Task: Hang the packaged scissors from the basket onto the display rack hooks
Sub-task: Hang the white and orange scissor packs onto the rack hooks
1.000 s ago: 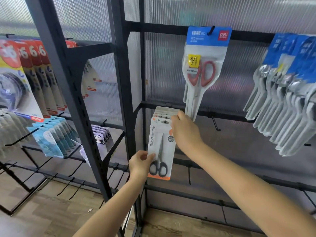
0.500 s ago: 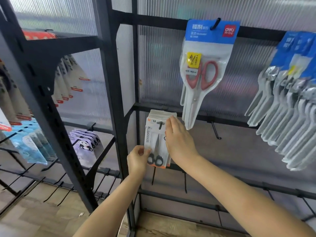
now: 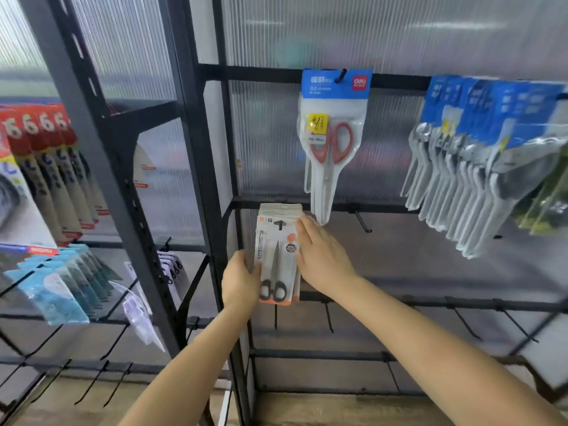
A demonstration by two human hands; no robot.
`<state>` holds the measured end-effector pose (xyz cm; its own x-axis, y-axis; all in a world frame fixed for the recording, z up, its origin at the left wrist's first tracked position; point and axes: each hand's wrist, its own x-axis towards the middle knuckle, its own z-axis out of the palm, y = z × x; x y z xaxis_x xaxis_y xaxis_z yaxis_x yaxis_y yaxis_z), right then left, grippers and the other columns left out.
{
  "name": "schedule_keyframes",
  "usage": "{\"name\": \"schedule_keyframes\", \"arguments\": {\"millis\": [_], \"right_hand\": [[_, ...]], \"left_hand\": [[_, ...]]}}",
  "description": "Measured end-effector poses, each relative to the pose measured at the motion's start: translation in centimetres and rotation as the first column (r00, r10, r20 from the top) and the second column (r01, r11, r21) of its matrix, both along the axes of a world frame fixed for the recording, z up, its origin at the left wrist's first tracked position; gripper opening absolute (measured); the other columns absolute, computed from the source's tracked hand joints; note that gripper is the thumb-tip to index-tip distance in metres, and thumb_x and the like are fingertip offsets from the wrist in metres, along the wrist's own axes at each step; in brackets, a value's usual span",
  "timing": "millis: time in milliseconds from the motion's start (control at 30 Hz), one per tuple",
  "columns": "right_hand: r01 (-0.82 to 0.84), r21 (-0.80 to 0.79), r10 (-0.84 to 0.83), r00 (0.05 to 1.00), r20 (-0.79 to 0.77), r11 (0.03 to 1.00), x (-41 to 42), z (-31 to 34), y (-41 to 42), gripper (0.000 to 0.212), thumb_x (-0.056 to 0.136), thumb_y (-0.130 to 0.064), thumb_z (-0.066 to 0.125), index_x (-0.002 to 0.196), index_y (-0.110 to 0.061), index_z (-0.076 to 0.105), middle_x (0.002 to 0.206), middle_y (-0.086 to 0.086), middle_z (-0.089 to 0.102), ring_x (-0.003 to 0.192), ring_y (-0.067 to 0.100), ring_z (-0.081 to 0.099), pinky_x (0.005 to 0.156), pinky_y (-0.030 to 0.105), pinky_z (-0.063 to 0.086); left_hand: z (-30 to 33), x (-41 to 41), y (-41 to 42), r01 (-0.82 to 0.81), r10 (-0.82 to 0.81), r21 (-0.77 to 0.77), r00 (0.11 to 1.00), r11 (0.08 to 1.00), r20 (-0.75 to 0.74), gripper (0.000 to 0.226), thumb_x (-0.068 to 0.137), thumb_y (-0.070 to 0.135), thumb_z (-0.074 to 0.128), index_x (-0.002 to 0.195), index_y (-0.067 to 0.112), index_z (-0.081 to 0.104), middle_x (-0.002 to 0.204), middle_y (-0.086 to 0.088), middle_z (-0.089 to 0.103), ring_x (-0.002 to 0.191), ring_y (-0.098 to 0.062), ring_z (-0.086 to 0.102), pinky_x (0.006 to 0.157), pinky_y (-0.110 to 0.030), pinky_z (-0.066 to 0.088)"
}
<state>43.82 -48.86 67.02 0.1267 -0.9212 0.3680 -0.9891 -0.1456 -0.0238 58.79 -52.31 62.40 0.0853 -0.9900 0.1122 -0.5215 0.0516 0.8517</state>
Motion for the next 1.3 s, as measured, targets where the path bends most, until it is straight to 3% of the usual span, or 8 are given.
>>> {"name": "schedule_keyframes", "arguments": {"millis": [133, 267, 467, 667, 900, 1000, 1133, 1300], "right_hand": [[0.109, -0.025, -0.107, 0.993, 0.051, 0.994, 0.4, 0.4, 3.7, 0.06, 0.097, -0.013, 0.041, 0.149, -0.004, 0.012, 0.158, 0.013, 0.009, 0.145, 0.024, 0.01, 0.117, 0.03, 0.004], [0.255, -0.01, -0.253, 0.963, 0.094, 0.967, -1.1, 0.1, 8.5, 0.059, 0.098, -0.016, 0.039, 0.15, -0.006, 0.011, 0.158, 0.011, 0.01, 0.145, 0.023, 0.012, 0.117, 0.03, 0.006], [0.517, 0.001, -0.514, 0.851, 0.105, 0.856, -6.0, 0.1, 17.2, 0.056, 0.099, -0.019, 0.037, 0.149, -0.004, 0.015, 0.156, 0.012, 0.018, 0.142, 0.024, 0.019, 0.116, 0.03, 0.012], [0.765, 0.077, -0.767, 0.629, 0.127, 0.64, -12.7, -0.6, 27.6, 0.052, 0.095, -0.021, 0.045, 0.142, -0.001, 0.032, 0.142, 0.016, 0.039, 0.13, 0.03, 0.04, 0.107, 0.034, 0.03], [0.931, 0.199, -0.948, 0.277, 0.16, 0.306, -18.7, -3.5, 40.8, 0.054, 0.094, -0.023, 0.044, 0.142, -0.001, 0.031, 0.142, 0.015, 0.039, 0.13, 0.029, 0.038, 0.107, 0.034, 0.029], [0.949, 0.226, -0.96, 0.171, 0.221, 0.222, -21.8, -6.3, 45.5, 0.056, 0.084, -0.023, 0.043, 0.131, 0.006, 0.045, 0.127, 0.022, 0.053, 0.119, 0.037, 0.051, 0.1, 0.041, 0.042], [0.935, 0.334, -0.963, 0.031, 0.267, 0.122, -25.4, -10.4, 50.1, 0.044, 0.083, -0.019, 0.04, 0.118, 0.006, 0.053, 0.118, 0.022, 0.056, 0.112, 0.037, 0.053, 0.092, 0.04, 0.045], [0.904, 0.42, -0.962, -0.039, 0.27, 0.082, -29.7, -16.4, 53.0, 0.035, 0.093, -0.015, 0.046, 0.126, -0.002, 0.046, 0.128, 0.014, 0.05, 0.111, 0.029, 0.05, 0.087, 0.032, 0.039]], "left_hand": [[2.1, 0.4, 2.4, 0.098, -0.082, -0.153, 0.991, 0.983, 0.11, 0.037, 0.095, 0.023, 0.052, 0.129, 0.011, 0.048, 0.129, -0.005, 0.051, 0.119, -0.021, 0.048, 0.087, -0.029, 0.039], [3.0, -1.4, 4.8, 0.308, -0.244, -0.263, 0.937, 0.914, 0.248, 0.038, 0.096, 0.023, 0.05, 0.132, 0.012, 0.046, 0.136, -0.006, 0.049, 0.126, -0.021, 0.044, 0.099, -0.034, 0.039], [4.1, -9.5, 9.1, 0.675, -0.533, -0.275, 0.721, 0.685, 0.442, 0.042, 0.098, 0.026, 0.047, 0.132, 0.002, 0.045, 0.138, -0.013, 0.047, 0.127, -0.028, 0.042, 0.099, -0.032, 0.034], [3.3, -19.8, 16.8, 0.903, -0.748, -0.156, 0.42, 0.4, 0.514, 0.042, 0.098, 0.031, 0.045, 0.129, 0.002, 0.046, 0.133, -0.014, 0.049, 0.124, -0.028, 0.042, 0.094, -0.034, 0.037], [0.0, -30.5, 27.3, 0.996, -0.842, -0.043, 0.094, 0.084, 0.531, 0.045, 0.099, 0.032, 0.043, 0.135, 0.006, 0.042, 0.137, -0.012, 0.047, 0.128, -0.025, 0.04, 0.1, -0.031, 0.032], [-2.5, -34.8, 30.9, 1.0, -0.844, 0.01, -0.013, -0.009, 0.535, 0.046, 0.098, 0.033, 0.045, 0.135, 0.006, 0.043, 0.135, -0.013, 0.049, 0.126, -0.026, 0.042, 0.101, -0.031, 0.032], [-5.9, -39.7, 34.9, 0.993, -0.85, 0.104, -0.106, -0.06, 0.516, 0.039, 0.098, 0.032, 0.044, 0.127, 0.006, 0.049, 0.131, -0.013, 0.051, 0.12, -0.027, 0.047, 0.094, -0.033, 0.037], [-12.2, -44.9, 37.9, 0.95, -0.829, 0.288, -0.254, -0.118, 0.498, 0.031, 0.097, 0.029, 0.048, 0.118, 0.007, 0.054, 0.119, -0.01, 0.057, 0.113, -0.028, 0.053, 0.087, -0.035, 0.043]]}}
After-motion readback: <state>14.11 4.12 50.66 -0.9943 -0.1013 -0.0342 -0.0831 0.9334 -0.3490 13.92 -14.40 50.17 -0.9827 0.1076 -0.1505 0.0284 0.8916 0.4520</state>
